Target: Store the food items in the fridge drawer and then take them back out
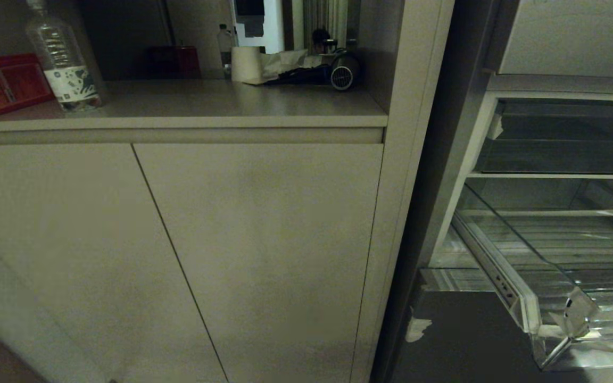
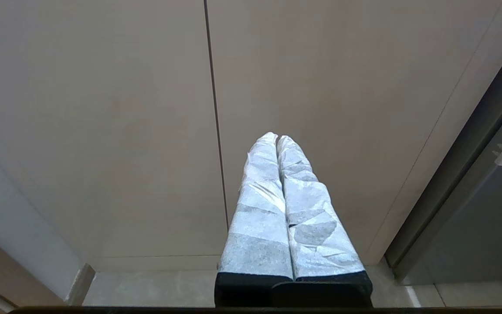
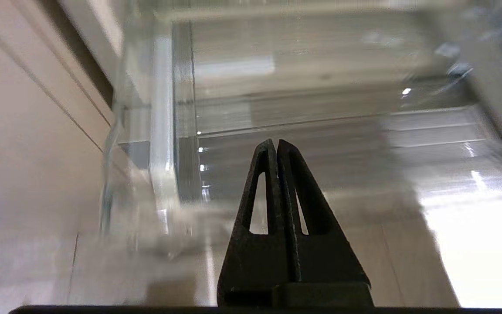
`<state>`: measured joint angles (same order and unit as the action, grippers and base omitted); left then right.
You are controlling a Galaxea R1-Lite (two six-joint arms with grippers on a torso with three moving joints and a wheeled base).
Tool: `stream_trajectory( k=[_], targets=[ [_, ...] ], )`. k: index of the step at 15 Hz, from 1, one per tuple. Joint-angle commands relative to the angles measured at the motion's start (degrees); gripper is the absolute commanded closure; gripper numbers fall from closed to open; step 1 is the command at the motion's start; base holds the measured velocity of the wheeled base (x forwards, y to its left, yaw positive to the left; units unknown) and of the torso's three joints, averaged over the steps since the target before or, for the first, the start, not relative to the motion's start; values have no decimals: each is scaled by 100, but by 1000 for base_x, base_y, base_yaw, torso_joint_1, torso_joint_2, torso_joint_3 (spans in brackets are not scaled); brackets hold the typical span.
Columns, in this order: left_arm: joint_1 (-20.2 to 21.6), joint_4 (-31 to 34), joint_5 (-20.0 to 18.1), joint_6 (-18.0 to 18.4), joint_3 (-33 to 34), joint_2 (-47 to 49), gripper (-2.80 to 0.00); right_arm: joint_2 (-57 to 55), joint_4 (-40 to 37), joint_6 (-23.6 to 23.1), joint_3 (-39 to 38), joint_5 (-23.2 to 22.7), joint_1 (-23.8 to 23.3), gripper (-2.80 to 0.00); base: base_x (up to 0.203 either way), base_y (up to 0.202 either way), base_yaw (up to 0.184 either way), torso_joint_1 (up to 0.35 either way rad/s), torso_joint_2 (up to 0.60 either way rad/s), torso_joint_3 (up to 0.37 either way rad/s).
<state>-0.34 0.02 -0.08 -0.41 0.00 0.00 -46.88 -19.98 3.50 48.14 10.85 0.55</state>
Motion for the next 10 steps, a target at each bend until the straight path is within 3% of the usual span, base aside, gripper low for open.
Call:
stream_trajectory(
  k=[1, 4, 6, 8, 10],
  targets=[
    [-2, -2, -1, -2, 0, 0, 0, 2022, -6, -195, -536, -146, 16, 0, 0, 0, 0, 0, 0, 0],
    [-2, -1, -1, -2, 0, 0, 0, 3764, 1, -442, -1426, -744, 3, 0, 0, 0, 0, 0, 0, 0],
    [-2, -2, -1, -2, 0, 6, 0, 4544, 17, -552, -2520, -1132, -16, 0, 0, 0, 0, 0, 0, 0],
    [-2, -2, -1, -2, 0, 0, 0, 4672, 349, -676, -3638, -906, -32, 0, 0, 0, 0, 0, 0, 0],
    [-2, -2, -1, -2, 0, 8, 0, 4688, 1313, -748, -4481, -912, -42, 0, 0, 0, 0, 0, 0, 0]
  ],
)
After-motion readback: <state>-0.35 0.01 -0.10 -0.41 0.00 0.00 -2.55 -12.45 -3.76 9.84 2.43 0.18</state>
